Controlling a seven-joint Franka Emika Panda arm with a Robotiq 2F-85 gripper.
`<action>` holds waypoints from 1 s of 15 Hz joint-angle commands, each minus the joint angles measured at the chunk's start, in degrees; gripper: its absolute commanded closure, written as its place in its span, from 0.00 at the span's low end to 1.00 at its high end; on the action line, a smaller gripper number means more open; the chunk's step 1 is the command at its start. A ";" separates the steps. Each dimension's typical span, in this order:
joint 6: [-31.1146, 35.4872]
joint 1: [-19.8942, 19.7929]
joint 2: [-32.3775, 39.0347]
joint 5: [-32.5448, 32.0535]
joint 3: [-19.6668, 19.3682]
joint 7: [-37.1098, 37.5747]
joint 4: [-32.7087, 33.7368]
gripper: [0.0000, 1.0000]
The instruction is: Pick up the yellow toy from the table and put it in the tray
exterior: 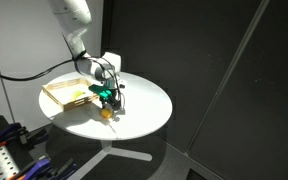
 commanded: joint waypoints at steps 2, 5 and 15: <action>-0.53 0.51 1.03 -1.81 -1.01 2.17 1.46 0.00; -0.59 0.49 1.56 -1.78 -1.22 2.35 1.65 0.00; -2.15 0.74 2.54 -1.66 -1.92 3.21 2.51 0.51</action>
